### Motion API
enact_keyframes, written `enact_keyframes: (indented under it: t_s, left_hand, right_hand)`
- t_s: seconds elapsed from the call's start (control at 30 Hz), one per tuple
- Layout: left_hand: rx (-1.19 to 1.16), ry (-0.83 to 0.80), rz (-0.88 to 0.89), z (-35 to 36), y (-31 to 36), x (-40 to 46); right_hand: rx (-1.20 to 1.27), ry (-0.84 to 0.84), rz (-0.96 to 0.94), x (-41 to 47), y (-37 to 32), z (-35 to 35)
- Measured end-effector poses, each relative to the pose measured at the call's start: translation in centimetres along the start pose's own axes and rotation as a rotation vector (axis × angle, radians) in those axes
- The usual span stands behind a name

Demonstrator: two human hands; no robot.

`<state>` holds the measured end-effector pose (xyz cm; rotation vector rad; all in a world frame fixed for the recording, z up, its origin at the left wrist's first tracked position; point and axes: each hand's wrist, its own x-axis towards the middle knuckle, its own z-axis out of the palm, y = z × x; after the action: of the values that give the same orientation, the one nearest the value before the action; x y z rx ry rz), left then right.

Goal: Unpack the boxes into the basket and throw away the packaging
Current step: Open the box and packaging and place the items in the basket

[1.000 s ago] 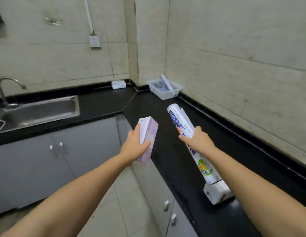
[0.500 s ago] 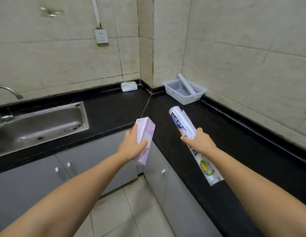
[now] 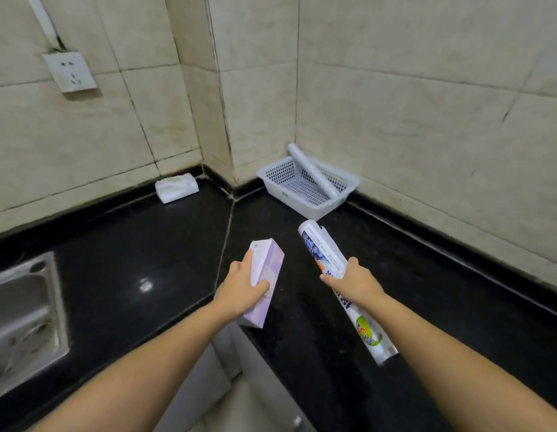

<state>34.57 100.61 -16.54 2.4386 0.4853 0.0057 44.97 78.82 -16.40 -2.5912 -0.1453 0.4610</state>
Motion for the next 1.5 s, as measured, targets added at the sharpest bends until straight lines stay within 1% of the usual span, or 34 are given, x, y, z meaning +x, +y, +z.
enact_keyframes:
  t_s: [0.1,0.17,0.23,0.37,0.47,0.53,0.6,0.63,0.77,0.9,1.0,1.1,1.13,1.17,1.23,1.27,1.3,1.33,1.43,1.5]
  left_hand:
    - [0.067,-0.102,0.059,1.1,-0.3,5.5]
    - [0.123,-0.174,0.129,2.1,-0.4,9.2]
    - [0.218,-0.251,0.244,2.8,-0.5,13.0]
    - [0.396,-0.388,0.555,3.0,-0.6,19.7]
    - [0.555,-0.459,0.716,3.4,-0.6,23.0]
    - [0.608,-0.496,0.789,3.9,-0.8,24.3]
    - [0.625,-0.519,0.809,4.7,-1.3,24.6]
    - [0.621,-0.500,0.801,5.2,-1.6,24.5]
    - [0.567,-0.372,0.671,6.4,-1.3,24.2]
    - [0.469,-0.354,0.636,6.1,-0.2,23.8]
    - [0.265,-0.373,0.664,5.0,0.7,23.3]
    - [0.138,-0.359,0.777,3.3,2.1,22.5]
    - [0.126,-0.343,0.814,2.7,2.8,22.4]
    - [0.114,-0.330,0.847,2.2,3.5,22.3]
    - [0.086,-0.312,0.907,1.3,4.9,22.0]
    - [0.075,-0.301,0.930,1.0,5.5,21.9]
    - [0.064,-0.294,0.943,0.7,6.1,21.7]
    - [0.047,-0.296,0.946,0.4,6.6,21.5]
    - [-0.048,-0.345,0.957,-0.1,8.4,20.5]
    - [-0.088,-0.335,0.993,-0.2,9.5,20.0]
  right_hand:
    - [0.028,0.028,0.105,3.0,0.8,0.6]
    - [0.046,0.057,0.189,5.0,1.4,1.4]
    - [0.044,0.092,0.281,6.6,1.7,2.3]
    - [0.031,0.186,0.441,8.7,1.2,4.0]
    - [-0.081,0.215,0.489,9.0,0.6,5.3]
    - [-0.123,0.223,0.509,8.9,0.3,6.2]
    - [-0.138,0.235,0.532,8.8,0.0,6.9]
    - [-0.146,0.244,0.539,8.7,0.0,7.2]
    - [-0.147,0.251,0.558,8.8,-0.1,7.5]
    - [-0.077,0.210,0.580,8.5,0.1,6.8]
    - [-0.052,0.186,0.577,8.2,-0.2,5.1]
    - [-0.035,0.273,0.513,8.0,-1.7,2.3]
    - [0.036,0.309,0.451,7.9,-2.6,1.1]
    - [0.160,0.328,0.375,7.8,-3.5,0.0]
    - [0.458,0.290,0.238,7.2,-5.3,-1.9]
    - [0.569,0.255,0.192,6.8,-6.1,-2.5]
    - [0.610,0.232,0.158,6.4,-6.7,-3.0]
    - [0.607,0.233,0.129,5.9,-7.2,-3.2]
    - [0.605,0.322,0.086,5.2,-7.8,-3.4]
    - [0.638,0.332,0.075,4.9,-7.9,-3.5]
